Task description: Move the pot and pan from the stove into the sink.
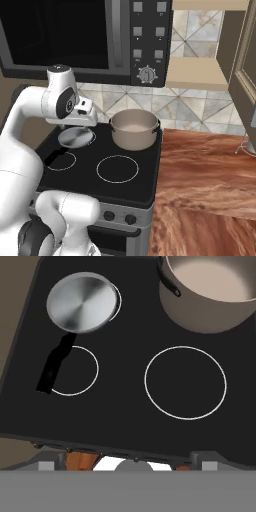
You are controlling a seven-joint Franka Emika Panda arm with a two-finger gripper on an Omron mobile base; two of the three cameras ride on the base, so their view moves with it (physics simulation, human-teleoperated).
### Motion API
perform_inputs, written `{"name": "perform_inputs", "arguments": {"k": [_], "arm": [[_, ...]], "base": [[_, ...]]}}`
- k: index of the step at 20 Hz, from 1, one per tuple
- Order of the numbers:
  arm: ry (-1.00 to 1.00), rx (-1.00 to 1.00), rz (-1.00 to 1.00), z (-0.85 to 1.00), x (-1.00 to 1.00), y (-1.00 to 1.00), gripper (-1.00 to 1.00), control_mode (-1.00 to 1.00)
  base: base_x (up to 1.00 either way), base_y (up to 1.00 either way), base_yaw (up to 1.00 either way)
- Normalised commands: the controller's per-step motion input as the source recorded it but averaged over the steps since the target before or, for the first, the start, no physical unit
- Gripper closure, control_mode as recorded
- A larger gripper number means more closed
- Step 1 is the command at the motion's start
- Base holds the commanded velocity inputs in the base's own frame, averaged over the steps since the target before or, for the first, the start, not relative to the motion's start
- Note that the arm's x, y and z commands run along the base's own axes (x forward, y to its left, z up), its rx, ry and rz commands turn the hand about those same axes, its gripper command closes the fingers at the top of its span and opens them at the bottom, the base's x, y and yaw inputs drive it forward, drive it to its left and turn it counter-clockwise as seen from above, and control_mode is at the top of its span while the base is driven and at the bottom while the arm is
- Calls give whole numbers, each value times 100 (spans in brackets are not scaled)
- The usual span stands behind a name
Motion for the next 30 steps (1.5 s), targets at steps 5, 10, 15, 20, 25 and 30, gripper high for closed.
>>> {"name": "perform_inputs", "arguments": {"k": [5,10,15,20,25,30], "arm": [[0,3,0,-21,0,25,-100,-100],[0,9,0,-29,0,39,-100,-100],[0,6,-1,-33,0,50,-100,-100],[0,1,-2,-33,3,59,-100,-100],[0,0,-3,-32,6,60,-100,-100],[0,0,-3,-29,8,51,-100,-100]], "base": [[0,0,0],[0,0,0],[0,0,0],[0,0,0],[0,0,0],[0,0,0]]}}
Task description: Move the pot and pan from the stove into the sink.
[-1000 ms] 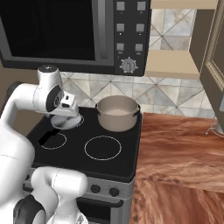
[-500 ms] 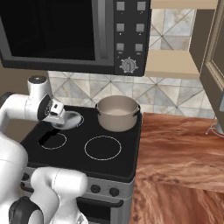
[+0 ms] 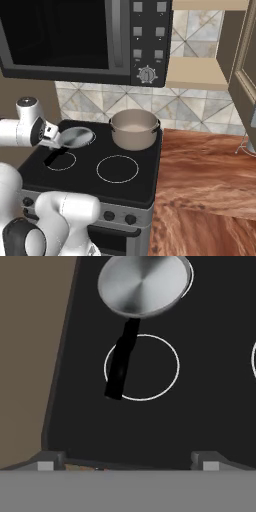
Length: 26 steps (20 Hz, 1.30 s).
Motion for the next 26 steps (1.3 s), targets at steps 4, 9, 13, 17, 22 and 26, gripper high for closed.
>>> {"name": "perform_inputs", "arguments": {"k": [4,9,13,17,22,26], "arm": [[0,0,-3,-31,11,45,-100,-100],[0,-3,-4,-28,21,25,-100,-100],[0,-4,-3,-31,21,8,-100,-100],[0,-5,0,-32,17,0,-100,-100],[0,-3,0,-30,20,0,-100,-100],[0,-2,0,-31,32,2,-100,-100]], "base": [[0,0,0],[0,0,0],[0,0,0],[0,0,0],[0,0,0],[0,0,0]]}}
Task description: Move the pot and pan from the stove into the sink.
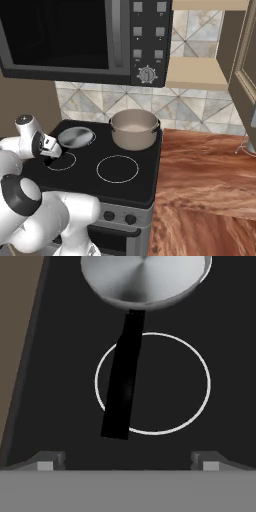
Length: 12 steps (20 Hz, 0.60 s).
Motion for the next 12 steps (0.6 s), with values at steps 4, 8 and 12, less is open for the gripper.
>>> {"name": "perform_inputs", "arguments": {"k": [4,8,12], "arm": [[0,-1,0,-34,37,8,-100,-100],[0,0,0,-33,35,10,-100,-100],[0,-2,0,-31,29,13,-100,-100]], "base": [[0,0,0],[0,0,0],[0,0,0]]}}
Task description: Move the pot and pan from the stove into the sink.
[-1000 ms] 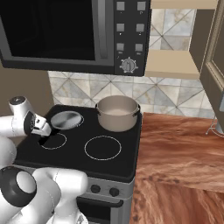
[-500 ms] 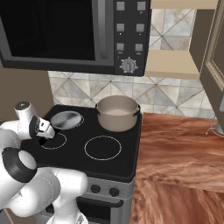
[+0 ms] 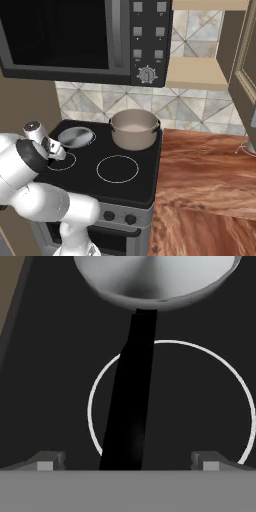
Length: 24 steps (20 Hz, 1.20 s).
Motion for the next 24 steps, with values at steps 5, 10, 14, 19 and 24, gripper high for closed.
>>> {"name": "perform_inputs", "arguments": {"k": [5,10,14,19,24], "arm": [[0,-5,0,-37,13,8,-100,-100],[0,-5,0,-25,9,6,-100,-100],[0,0,0,-2,1,0,100,-100],[0,0,0,8,0,0,100,-100],[2,3,-3,55,-13,-13,100,-100]], "base": [[0,0,0],[0,0,0],[0,0,0],[0,0,0],[0,0,0]]}}
